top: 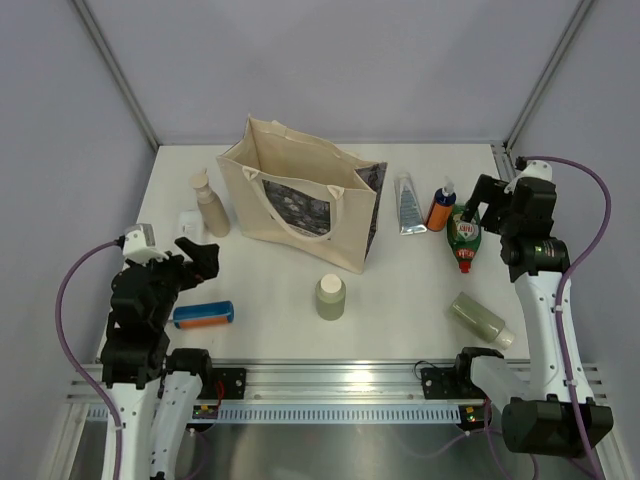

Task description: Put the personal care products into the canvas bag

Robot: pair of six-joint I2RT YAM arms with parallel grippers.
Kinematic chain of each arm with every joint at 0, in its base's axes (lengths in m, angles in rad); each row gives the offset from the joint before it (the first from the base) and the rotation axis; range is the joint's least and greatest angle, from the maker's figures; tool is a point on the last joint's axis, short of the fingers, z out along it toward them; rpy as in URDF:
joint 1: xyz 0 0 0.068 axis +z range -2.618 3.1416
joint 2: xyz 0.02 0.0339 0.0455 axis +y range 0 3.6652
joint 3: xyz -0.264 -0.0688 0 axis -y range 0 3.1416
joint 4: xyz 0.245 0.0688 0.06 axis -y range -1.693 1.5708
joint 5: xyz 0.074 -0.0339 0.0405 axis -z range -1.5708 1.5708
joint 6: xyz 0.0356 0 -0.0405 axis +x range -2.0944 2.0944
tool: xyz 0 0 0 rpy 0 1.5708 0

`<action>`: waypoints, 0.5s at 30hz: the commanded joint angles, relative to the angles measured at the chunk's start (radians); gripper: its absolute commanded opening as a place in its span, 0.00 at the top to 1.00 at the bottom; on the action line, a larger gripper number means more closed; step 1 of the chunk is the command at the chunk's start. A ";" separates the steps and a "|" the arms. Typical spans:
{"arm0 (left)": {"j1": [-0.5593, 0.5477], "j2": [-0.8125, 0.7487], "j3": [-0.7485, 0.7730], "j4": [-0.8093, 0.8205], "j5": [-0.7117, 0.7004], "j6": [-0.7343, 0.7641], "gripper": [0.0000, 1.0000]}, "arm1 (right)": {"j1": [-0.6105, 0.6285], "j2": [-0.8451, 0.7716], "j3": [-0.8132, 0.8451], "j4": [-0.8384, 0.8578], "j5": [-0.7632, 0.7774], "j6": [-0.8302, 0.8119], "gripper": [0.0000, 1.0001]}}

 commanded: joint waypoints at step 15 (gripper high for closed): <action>-0.234 0.156 0.010 0.008 0.313 -0.127 0.01 | 0.045 0.050 0.040 -0.386 -0.949 -0.858 0.00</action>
